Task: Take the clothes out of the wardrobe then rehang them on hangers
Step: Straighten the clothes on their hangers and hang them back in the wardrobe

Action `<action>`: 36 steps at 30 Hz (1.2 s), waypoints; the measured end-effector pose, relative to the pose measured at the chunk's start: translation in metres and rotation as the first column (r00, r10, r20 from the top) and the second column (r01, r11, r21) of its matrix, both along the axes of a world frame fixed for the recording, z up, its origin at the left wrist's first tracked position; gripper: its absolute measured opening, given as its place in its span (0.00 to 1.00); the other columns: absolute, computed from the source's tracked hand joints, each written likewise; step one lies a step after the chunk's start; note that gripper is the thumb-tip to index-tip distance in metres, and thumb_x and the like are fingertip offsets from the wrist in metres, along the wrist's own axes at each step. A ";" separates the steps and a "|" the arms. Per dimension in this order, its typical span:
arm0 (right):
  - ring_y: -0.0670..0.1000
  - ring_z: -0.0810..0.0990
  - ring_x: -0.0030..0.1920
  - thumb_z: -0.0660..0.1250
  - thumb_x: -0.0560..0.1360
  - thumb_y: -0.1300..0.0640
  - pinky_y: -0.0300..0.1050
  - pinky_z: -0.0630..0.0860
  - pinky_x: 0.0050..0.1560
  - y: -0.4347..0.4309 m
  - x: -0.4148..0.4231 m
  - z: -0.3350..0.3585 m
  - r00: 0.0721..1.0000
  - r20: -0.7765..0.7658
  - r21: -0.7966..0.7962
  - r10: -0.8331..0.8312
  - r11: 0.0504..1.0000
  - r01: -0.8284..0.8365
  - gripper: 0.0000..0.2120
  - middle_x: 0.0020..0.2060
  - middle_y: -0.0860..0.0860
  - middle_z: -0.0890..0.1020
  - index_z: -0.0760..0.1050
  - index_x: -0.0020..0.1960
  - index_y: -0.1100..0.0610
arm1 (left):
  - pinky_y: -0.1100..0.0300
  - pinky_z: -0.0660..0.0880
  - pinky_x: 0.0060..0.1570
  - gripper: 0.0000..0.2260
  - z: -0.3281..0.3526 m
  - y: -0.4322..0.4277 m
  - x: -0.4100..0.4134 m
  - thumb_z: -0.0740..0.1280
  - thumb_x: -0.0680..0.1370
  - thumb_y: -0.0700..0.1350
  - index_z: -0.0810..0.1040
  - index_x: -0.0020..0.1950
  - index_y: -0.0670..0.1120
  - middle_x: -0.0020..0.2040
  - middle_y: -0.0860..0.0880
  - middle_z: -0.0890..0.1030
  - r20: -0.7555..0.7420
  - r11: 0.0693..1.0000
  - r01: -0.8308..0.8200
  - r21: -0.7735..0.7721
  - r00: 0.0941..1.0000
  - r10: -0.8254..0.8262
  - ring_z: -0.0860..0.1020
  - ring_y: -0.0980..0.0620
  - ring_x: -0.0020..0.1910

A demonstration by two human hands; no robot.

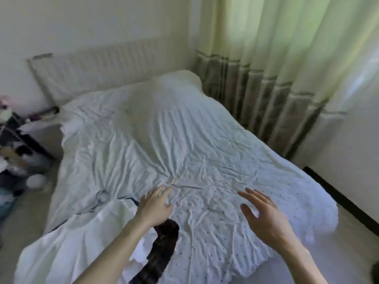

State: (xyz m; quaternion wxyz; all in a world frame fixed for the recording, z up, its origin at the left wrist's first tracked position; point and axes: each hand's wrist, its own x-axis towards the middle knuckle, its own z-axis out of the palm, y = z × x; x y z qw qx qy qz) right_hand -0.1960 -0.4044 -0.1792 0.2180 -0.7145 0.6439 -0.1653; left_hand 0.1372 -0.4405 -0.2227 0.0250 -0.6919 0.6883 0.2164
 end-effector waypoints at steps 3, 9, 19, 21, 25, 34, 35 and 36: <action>0.47 0.62 0.77 0.61 0.81 0.45 0.44 0.60 0.74 -0.022 0.051 -0.003 0.981 -0.022 0.010 0.191 0.982 -0.190 0.19 0.74 0.43 0.69 0.70 0.72 0.41 | 0.47 0.60 0.74 0.26 -0.010 0.043 0.049 0.58 0.83 0.57 0.56 0.80 0.57 0.81 0.53 0.56 -0.055 0.981 -0.192 0.040 0.980 0.194 0.56 0.49 0.79; 0.46 0.56 0.78 0.56 0.83 0.43 0.44 0.58 0.75 -0.042 0.114 -0.013 0.865 -0.068 0.098 0.497 0.866 -0.490 0.21 0.77 0.41 0.64 0.65 0.76 0.40 | 0.46 0.58 0.75 0.27 -0.030 0.102 0.081 0.56 0.83 0.55 0.55 0.81 0.54 0.81 0.51 0.56 -0.053 0.884 -0.449 0.130 0.887 0.459 0.53 0.49 0.80; 0.47 0.54 0.79 0.56 0.83 0.44 0.44 0.58 0.75 -0.044 0.146 -0.062 0.671 -0.059 0.248 0.739 0.662 -0.707 0.22 0.77 0.44 0.63 0.64 0.76 0.42 | 0.45 0.54 0.77 0.26 -0.063 0.172 0.061 0.57 0.83 0.56 0.55 0.81 0.57 0.81 0.52 0.55 -0.048 0.728 -0.649 0.219 0.739 0.673 0.52 0.50 0.80; 0.48 0.54 0.79 0.56 0.83 0.45 0.45 0.59 0.75 -0.044 0.153 -0.075 0.636 -0.061 0.289 0.769 0.623 -0.727 0.22 0.77 0.45 0.63 0.64 0.77 0.43 | 0.44 0.54 0.77 0.26 -0.070 0.177 0.059 0.57 0.83 0.56 0.55 0.81 0.57 0.81 0.51 0.55 -0.020 0.717 -0.652 0.247 0.736 0.676 0.52 0.49 0.80; 0.49 0.57 0.79 0.57 0.83 0.47 0.46 0.58 0.76 -0.039 0.174 -0.100 0.597 -0.029 0.382 0.802 0.561 -0.735 0.22 0.77 0.47 0.64 0.65 0.77 0.46 | 0.43 0.56 0.76 0.26 -0.081 0.186 0.062 0.56 0.83 0.55 0.56 0.81 0.56 0.81 0.50 0.56 0.009 0.685 -0.664 0.299 0.720 0.694 0.54 0.48 0.80; 0.50 0.57 0.78 0.56 0.83 0.46 0.50 0.62 0.75 -0.044 0.266 -0.166 0.568 -0.040 0.621 0.822 0.466 -0.630 0.24 0.78 0.48 0.61 0.62 0.78 0.47 | 0.42 0.52 0.76 0.26 -0.130 0.172 0.162 0.56 0.83 0.54 0.54 0.81 0.55 0.82 0.49 0.53 0.061 0.665 -0.601 0.443 0.760 0.647 0.51 0.48 0.80; 0.50 0.57 0.78 0.56 0.83 0.46 0.50 0.64 0.74 -0.047 0.282 -0.173 0.573 -0.039 0.644 0.819 0.459 -0.612 0.24 0.79 0.48 0.61 0.61 0.78 0.47 | 0.41 0.50 0.76 0.26 -0.137 0.165 0.182 0.56 0.83 0.54 0.54 0.81 0.55 0.82 0.49 0.53 0.062 0.666 -0.591 0.455 0.767 0.639 0.50 0.48 0.80; 0.50 0.58 0.78 0.56 0.83 0.47 0.51 0.65 0.73 -0.050 0.298 -0.180 0.577 -0.042 0.662 0.815 0.455 -0.595 0.24 0.79 0.48 0.60 0.61 0.78 0.48 | 0.41 0.50 0.76 0.26 -0.144 0.158 0.202 0.56 0.83 0.54 0.54 0.81 0.55 0.82 0.50 0.52 0.068 0.671 -0.583 0.457 0.776 0.627 0.50 0.48 0.80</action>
